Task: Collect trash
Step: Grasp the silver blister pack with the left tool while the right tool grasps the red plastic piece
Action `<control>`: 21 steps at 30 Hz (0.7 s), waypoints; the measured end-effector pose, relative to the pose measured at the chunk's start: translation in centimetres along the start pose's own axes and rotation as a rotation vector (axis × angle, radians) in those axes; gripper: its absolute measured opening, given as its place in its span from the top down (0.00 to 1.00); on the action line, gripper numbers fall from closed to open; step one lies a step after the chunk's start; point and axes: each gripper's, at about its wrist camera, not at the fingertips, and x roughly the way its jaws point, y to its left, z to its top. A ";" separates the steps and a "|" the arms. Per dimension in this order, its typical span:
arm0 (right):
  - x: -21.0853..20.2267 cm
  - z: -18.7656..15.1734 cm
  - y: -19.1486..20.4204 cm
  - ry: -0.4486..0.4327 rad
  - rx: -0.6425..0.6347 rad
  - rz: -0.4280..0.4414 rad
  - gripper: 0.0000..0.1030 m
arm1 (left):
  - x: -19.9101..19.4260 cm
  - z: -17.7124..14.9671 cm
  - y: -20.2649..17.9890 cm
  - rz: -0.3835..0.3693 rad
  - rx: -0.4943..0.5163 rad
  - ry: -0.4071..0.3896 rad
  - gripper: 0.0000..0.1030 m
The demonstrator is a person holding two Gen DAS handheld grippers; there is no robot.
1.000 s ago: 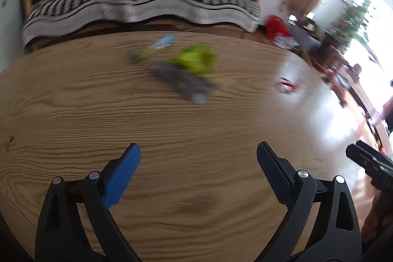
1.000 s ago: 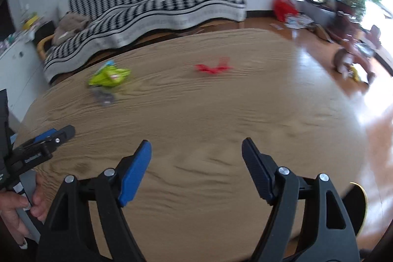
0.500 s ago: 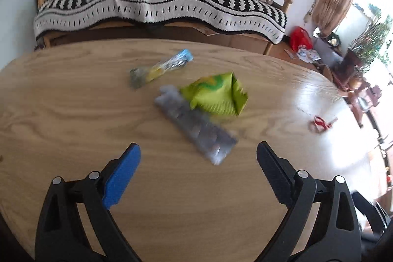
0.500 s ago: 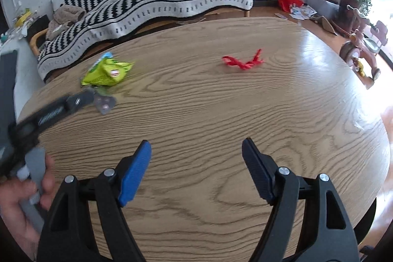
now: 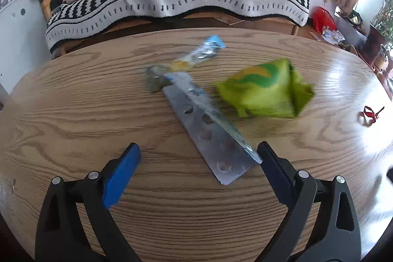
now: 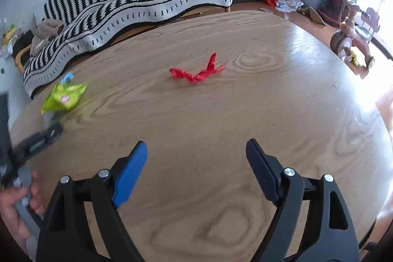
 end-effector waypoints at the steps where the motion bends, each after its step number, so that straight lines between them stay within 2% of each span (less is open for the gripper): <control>1: 0.7 0.8 -0.3 0.002 0.021 0.005 0.21 | -0.1 0.0 0.5 -0.002 -0.002 0.000 0.10; 7: 4.4 4.8 -1.1 0.027 0.149 0.038 0.21 | -0.3 -0.3 0.9 -0.007 0.011 0.000 0.10; 9: 5.3 5.9 -0.7 0.025 0.169 0.039 0.17 | -0.2 -0.2 0.8 -0.001 0.007 0.000 0.10; 12: 6.7 7.2 1.0 0.022 0.097 -0.033 0.17 | -0.1 -0.1 0.4 0.003 0.008 -0.006 0.12; 14: 7.4 7.6 1.7 0.012 0.050 -0.074 0.17 | -0.2 -0.1 0.1 -0.001 0.014 -0.012 0.18; 15: 7.6 7.6 1.9 0.005 0.031 -0.091 0.23 | -0.3 -0.1 0.0 -0.006 0.023 -0.019 0.21; 16: 7.7 7.6 2.2 -0.008 -0.002 -0.123 0.35 | -0.5 -0.1 -0.1 -0.010 0.028 -0.025 0.31; 17: 7.7 7.5 2.2 -0.018 -0.020 -0.142 0.38 | -0.6 -0.1 -0.3 -0.014 0.033 -0.033 0.45; 19: 7.4 7.1 2.1 -0.050 -0.040 -0.146 0.60 | -1.0 -0.3 -0.6 -0.018 0.054 -0.048 0.62; 21: 6.9 6.8 1.5 -0.064 -0.020 -0.130 0.65 | -1.1 -0.4 -0.5 -0.042 0.057 -0.052 0.68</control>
